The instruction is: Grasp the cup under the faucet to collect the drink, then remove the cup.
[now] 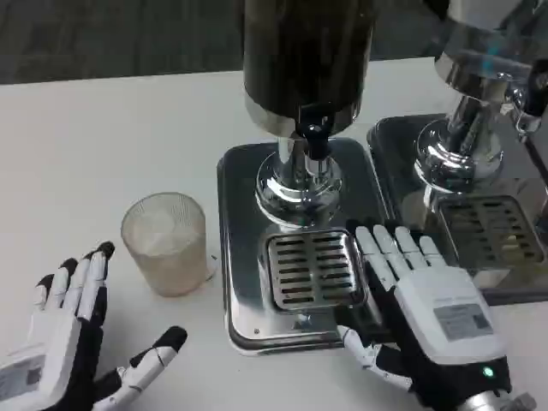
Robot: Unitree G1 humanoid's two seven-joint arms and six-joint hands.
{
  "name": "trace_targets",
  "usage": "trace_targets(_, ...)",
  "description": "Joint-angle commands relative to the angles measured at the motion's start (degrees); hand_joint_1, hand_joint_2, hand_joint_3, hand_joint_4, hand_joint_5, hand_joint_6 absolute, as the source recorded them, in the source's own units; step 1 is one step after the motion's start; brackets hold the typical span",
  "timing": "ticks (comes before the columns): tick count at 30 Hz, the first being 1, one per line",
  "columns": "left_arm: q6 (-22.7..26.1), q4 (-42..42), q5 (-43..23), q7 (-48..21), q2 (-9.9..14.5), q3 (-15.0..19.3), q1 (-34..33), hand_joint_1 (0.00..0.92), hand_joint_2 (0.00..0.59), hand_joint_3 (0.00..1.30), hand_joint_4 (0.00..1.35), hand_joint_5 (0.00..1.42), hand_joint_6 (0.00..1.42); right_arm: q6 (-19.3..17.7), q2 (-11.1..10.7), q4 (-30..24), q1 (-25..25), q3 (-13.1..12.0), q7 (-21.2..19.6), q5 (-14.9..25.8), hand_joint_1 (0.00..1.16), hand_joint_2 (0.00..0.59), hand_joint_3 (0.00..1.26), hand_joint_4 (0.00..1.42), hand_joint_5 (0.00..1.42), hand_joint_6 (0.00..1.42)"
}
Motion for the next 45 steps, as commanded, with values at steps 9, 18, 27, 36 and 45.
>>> trace_targets(9,0.3,-0.5,0.1,0.7,0.0,0.1,0.1,0.000,0.144,0.00,0.00,0.00,0.00,-0.2,-0.1,0.5,-0.8,0.3,0.3,0.2,0.31,0.467,0.00,0.00,0.00,0.00)
trace_targets(18,-0.1,-2.0,-0.6,2.0,-0.6,1.6,-0.7,0.000,0.103,0.00,0.00,0.00,0.00,-0.1,-0.4,0.8,-1.5,-0.2,1.2,0.9,0.32,0.467,0.00,0.00,0.00,0.00)
trace_targets(27,-2.4,1.9,-5.8,1.1,0.5,4.1,-6.7,0.000,0.057,0.00,0.00,0.00,0.00,1.2,-0.4,0.7,-2.7,-0.1,1.6,-0.3,0.32,0.467,0.00,0.00,0.00,0.00)
trace_targets(36,-6.0,14.0,-7.8,2.4,3.4,3.7,-16.0,0.000,0.019,0.00,0.00,0.00,0.00,2.8,1.2,1.1,-2.4,0.6,0.7,-1.5,0.33,0.467,0.00,0.00,0.00,0.00)
trace_targets(45,-16.9,29.0,-14.6,3.8,2.1,3.4,-20.5,0.000,0.000,0.00,0.00,0.00,0.00,3.7,1.8,0.6,-1.7,1.1,0.7,-2.0,0.33,0.467,0.00,0.00,0.00,0.00)
